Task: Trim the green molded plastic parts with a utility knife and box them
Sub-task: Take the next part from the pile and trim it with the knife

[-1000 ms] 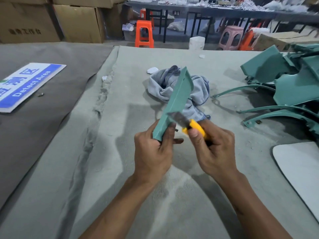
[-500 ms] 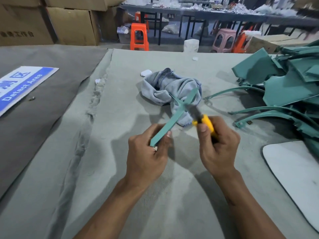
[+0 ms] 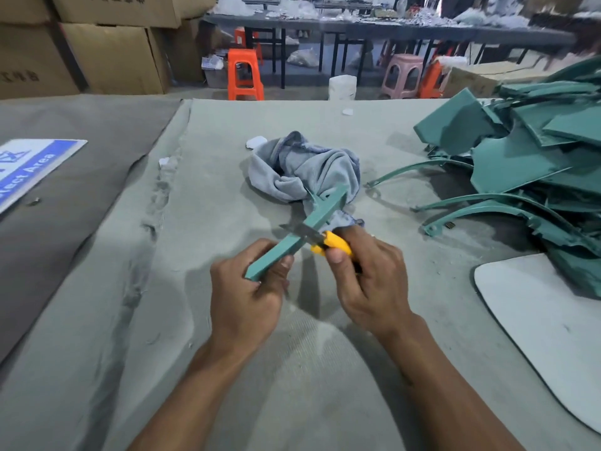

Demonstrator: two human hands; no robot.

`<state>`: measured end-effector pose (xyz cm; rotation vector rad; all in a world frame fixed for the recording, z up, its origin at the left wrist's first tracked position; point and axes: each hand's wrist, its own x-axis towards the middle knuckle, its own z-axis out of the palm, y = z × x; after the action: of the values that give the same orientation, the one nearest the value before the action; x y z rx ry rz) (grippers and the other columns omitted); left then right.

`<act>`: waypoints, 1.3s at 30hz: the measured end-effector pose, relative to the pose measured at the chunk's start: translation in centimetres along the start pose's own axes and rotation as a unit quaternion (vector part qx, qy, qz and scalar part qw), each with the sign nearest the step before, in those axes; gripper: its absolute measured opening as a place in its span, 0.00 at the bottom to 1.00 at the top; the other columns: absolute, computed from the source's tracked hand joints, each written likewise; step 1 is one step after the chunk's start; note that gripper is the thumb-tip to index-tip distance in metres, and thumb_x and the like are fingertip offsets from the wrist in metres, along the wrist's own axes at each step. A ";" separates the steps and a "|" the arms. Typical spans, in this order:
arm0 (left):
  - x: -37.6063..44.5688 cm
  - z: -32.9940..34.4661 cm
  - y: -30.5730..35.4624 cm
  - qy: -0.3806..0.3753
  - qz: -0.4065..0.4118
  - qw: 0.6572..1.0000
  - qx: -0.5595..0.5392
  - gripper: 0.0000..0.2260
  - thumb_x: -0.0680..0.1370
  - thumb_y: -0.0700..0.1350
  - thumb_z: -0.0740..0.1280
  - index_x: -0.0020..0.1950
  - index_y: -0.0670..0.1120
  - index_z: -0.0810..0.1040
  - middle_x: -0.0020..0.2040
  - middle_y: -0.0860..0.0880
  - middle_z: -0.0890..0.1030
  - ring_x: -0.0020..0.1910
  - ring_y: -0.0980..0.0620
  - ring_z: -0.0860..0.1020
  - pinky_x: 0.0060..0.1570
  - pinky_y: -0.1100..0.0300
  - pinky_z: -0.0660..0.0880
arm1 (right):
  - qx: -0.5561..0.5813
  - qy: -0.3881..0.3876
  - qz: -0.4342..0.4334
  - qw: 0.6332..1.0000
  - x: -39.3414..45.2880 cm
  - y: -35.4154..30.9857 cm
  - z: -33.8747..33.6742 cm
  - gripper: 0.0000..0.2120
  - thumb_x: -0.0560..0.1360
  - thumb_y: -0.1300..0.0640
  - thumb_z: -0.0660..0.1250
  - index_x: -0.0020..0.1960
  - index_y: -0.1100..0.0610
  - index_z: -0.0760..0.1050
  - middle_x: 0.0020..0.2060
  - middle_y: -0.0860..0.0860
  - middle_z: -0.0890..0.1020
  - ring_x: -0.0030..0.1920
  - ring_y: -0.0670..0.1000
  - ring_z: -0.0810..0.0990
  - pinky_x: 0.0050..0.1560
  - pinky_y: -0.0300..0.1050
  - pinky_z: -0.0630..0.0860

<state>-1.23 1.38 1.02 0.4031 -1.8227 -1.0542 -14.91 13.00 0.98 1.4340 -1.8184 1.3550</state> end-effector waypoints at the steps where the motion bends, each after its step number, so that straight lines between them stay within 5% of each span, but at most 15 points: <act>1: 0.1 -0.1 0.0 -0.001 0.004 1.000 0.001 0.05 0.78 0.50 0.70 0.47 0.62 0.82 0.36 0.55 0.82 0.29 0.53 0.82 0.28 0.54 0.77 | -0.006 0.011 0.042 0.999 0.3 0.1 0.5 0.18 0.87 0.41 0.53 0.49 0.50 0.72 0.31 0.42 0.70 0.28 0.45 0.68 0.28 0.46 0.65; 5: 0.3 -0.5 -0.5 0.019 0.007 1.000 0.011 0.04 0.76 0.49 0.71 0.43 0.57 0.82 0.36 0.57 0.82 0.28 0.55 0.82 0.28 0.52 0.79 | 0.078 0.155 0.304 0.937 0.7 0.8 0.7 0.20 0.85 0.34 0.53 0.41 0.45 0.67 0.30 0.49 0.73 0.30 0.57 0.72 0.29 0.60 0.73; 7: 0.0 -0.2 -0.5 0.002 0.020 0.999 0.030 0.03 0.77 0.48 0.70 0.47 0.57 0.82 0.37 0.60 0.82 0.30 0.55 0.82 0.31 0.53 0.80 | 0.117 0.159 0.321 0.926 0.3 1.1 0.1 0.24 0.83 0.32 0.54 0.41 0.50 0.68 0.30 0.56 0.73 0.30 0.64 0.71 0.29 0.65 0.72; 9: -0.1 0.3 -0.1 -0.015 0.050 0.998 0.043 0.13 0.76 0.40 0.72 0.54 0.57 0.84 0.41 0.66 0.83 0.37 0.58 0.84 0.35 0.56 0.82 | 0.240 0.115 0.309 0.913 0.2 0.5 -0.3 0.30 0.80 0.29 0.59 0.42 0.57 0.72 0.30 0.59 0.73 0.26 0.60 0.72 0.25 0.58 0.73; 11: -0.2 0.4 0.0 -0.035 0.098 0.992 0.068 0.24 0.72 0.29 0.73 0.62 0.51 0.84 0.51 0.68 0.83 0.46 0.63 0.84 0.43 0.64 0.82 | 0.403 0.050 0.362 0.839 0.6 -0.6 -0.5 0.34 0.73 0.23 0.65 0.38 0.56 0.78 0.27 0.57 0.72 0.23 0.54 0.71 0.25 0.45 0.70; 14: 0.0 -0.1 0.0 -0.044 0.169 0.980 0.098 0.22 0.73 0.26 0.68 0.64 0.43 0.81 0.58 0.54 0.84 0.54 0.60 0.84 0.51 0.67 0.81 | 0.556 -0.041 0.421 0.715 1.4 -1.6 -0.7 0.34 0.65 0.22 0.70 0.39 0.55 0.80 0.25 0.54 0.69 0.22 0.51 0.66 0.25 0.40 0.67; 18: -0.2 0.1 0.1 -0.052 0.246 0.963 0.102 0.13 0.83 0.36 0.61 0.63 0.38 0.82 0.63 0.45 0.83 0.65 0.50 0.81 0.61 0.51 0.80 | 0.633 0.018 0.488 0.601 1.8 -0.9 -2.3 0.34 0.63 0.22 0.68 0.37 0.56 0.75 0.27 0.52 0.71 0.25 0.51 0.68 0.26 0.40 0.68; 20: -0.3 0.3 -0.2 -0.075 0.265 0.956 0.100 0.11 0.82 0.35 0.67 0.64 0.37 0.81 0.65 0.43 0.81 0.69 0.46 0.77 0.64 0.45 0.78 | 0.652 0.006 0.511 0.560 2.2 -0.3 -3.1 0.37 0.61 0.25 0.73 0.48 0.60 0.80 0.43 0.56 0.82 0.41 0.58 0.78 0.43 0.46 0.78; 22: -0.2 0.4 -0.6 -0.114 0.263 0.953 0.100 0.16 0.78 0.32 0.72 0.66 0.38 0.80 0.68 0.43 0.79 0.73 0.43 0.73 0.68 0.44 0.75 | 0.613 -0.033 0.522 0.592 2.2 0.2 -3.7 0.37 0.64 0.45 0.79 0.65 0.67 0.77 0.65 0.64 0.80 0.63 0.65 0.78 0.68 0.56 0.73; 23: -0.2 0.4 -0.7 -0.133 0.256 0.952 0.106 0.18 0.77 0.31 0.72 0.67 0.39 0.80 0.70 0.43 0.77 0.75 0.43 0.71 0.71 0.45 0.72 | 0.590 -0.036 0.520 0.617 2.2 0.3 -3.7 0.32 0.65 0.54 0.78 0.65 0.68 0.78 0.66 0.67 0.79 0.63 0.67 0.79 0.69 0.60 0.74; 26: -0.1 0.8 -0.5 -0.181 0.205 0.947 0.167 0.28 0.74 0.29 0.70 0.74 0.42 0.75 0.78 0.46 0.69 0.81 0.45 0.60 0.77 0.47 0.64 | 0.520 0.093 0.494 0.691 2.4 0.3 -3.1 0.10 0.65 0.65 0.75 0.44 0.58 0.78 0.48 0.64 0.82 0.47 0.63 0.83 0.50 0.56 0.82; 29: -0.5 1.0 -0.3 -0.221 0.173 0.928 0.244 0.36 0.73 0.39 0.72 0.80 0.45 0.65 0.82 0.51 0.61 0.83 0.50 0.52 0.78 0.42 0.59 | 0.446 0.189 0.421 0.767 2.4 0.1 -2.4 0.09 0.69 0.64 0.74 0.34 0.51 0.82 0.37 0.54 0.85 0.40 0.55 0.86 0.43 0.50 0.82; 33: -1.3 1.9 0.5 -0.240 0.138 0.933 0.231 0.36 0.79 0.47 0.69 0.83 0.44 0.56 0.83 0.51 0.59 0.82 0.53 0.55 0.78 0.45 0.60 | 0.411 0.119 0.386 0.817 2.0 -1.5 -1.4 0.08 0.70 0.56 0.77 0.34 0.50 0.82 0.32 0.52 0.82 0.32 0.54 0.81 0.34 0.49 0.80; 36: -1.3 1.9 0.9 -0.167 0.097 0.967 0.168 0.28 0.76 0.37 0.66 0.77 0.44 0.70 0.66 0.46 0.82 0.62 0.51 0.81 0.61 0.58 0.78 | 0.426 -0.003 0.361 0.830 1.2 -2.8 -0.6 0.15 0.70 0.44 0.80 0.35 0.53 0.79 0.25 0.54 0.77 0.22 0.51 0.73 0.24 0.42 0.71; 39: -0.8 1.3 1.0 -0.021 0.012 0.990 0.137 0.13 0.76 0.40 0.62 0.57 0.48 0.81 0.34 0.52 0.81 0.32 0.53 0.79 0.33 0.61 0.76 | 0.437 -0.067 0.309 0.842 0.8 -3.8 -0.2 0.28 0.73 0.32 0.74 0.40 0.58 0.76 0.26 0.57 0.76 0.22 0.52 0.71 0.24 0.41 0.69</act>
<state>-1.76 3.15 1.17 0.5233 -2.0124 -0.8021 -11.77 12.92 3.31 1.3620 -1.9185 2.7401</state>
